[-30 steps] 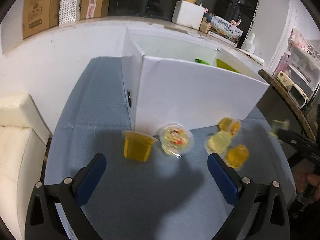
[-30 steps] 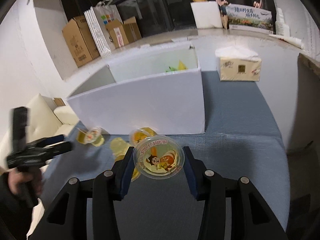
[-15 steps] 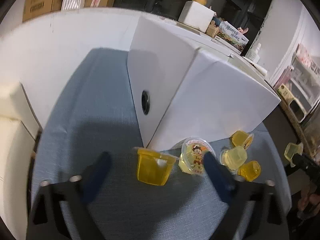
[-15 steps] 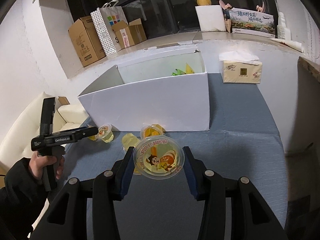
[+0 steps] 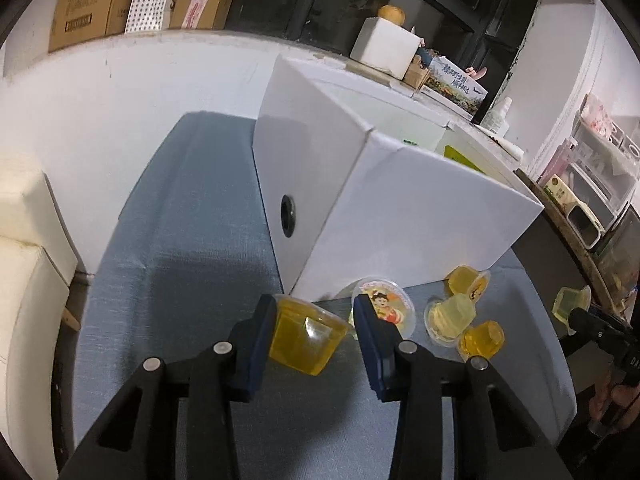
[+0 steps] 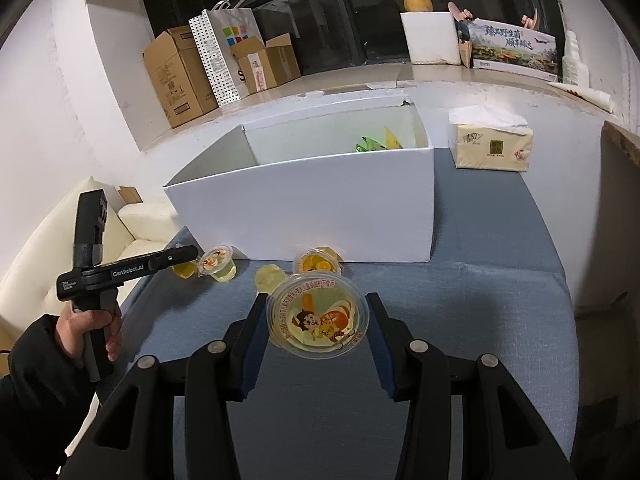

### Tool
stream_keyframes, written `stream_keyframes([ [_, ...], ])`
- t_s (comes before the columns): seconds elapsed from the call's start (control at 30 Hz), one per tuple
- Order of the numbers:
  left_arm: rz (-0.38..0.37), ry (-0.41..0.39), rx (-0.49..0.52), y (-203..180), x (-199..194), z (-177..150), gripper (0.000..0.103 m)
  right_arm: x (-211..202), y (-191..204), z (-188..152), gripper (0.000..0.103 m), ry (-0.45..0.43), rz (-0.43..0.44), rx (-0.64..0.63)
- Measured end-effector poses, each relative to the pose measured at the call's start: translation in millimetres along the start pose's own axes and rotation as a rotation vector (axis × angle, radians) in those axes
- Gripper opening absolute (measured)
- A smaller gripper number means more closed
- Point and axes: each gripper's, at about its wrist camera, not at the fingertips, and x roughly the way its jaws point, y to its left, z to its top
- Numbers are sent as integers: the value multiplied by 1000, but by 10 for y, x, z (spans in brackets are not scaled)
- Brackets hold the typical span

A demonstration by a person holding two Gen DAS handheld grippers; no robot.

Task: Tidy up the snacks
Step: 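Lower both jelly cups into the white box and open both grippers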

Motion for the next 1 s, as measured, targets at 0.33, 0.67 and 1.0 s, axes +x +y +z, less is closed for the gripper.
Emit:
stream_keyframes([
  [0.33,10,-86,53,-372,-501,148,44,-57,91,29,50,-16,18,-16],
  [0.67,-1,-173,179,-888,-749,689,44,-258,197,410,50,-109,49,-57],
  [1.0,37,-179,238,-1094,-344,1316,44,38,222,1306,51,-159,60,-130],
])
